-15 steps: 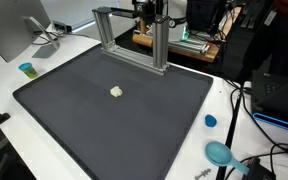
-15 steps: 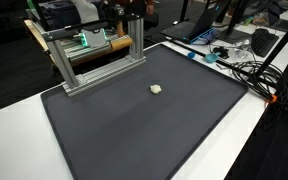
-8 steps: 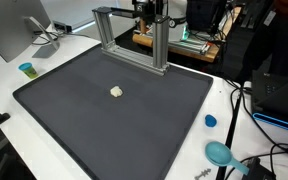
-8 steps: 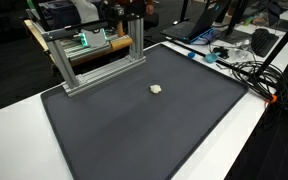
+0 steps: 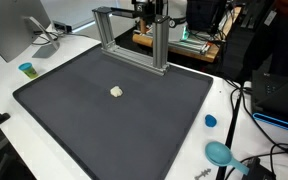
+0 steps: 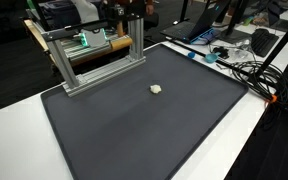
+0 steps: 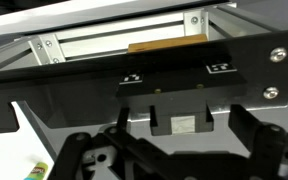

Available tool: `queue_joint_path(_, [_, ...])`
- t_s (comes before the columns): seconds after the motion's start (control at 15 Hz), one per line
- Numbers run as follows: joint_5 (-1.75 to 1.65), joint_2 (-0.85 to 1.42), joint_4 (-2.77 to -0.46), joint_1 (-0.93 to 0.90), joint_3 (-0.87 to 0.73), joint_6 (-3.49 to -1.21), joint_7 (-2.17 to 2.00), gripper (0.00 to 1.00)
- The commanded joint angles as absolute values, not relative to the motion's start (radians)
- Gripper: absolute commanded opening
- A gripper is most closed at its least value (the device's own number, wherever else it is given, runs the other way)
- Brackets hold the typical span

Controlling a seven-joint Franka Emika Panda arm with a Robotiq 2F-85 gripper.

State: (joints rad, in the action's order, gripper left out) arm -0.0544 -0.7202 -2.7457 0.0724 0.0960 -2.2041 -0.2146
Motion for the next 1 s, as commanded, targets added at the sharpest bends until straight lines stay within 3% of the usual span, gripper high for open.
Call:
queue_joint_path(0.0, [-0.092,-0.720,-2.743,0.079,0.118,-2.212,-0.235,1.00])
queue_joint_path(0.93, [-0.029,-0.729,-2.743,0.006,0.032,-2.212,-0.102,1.00])
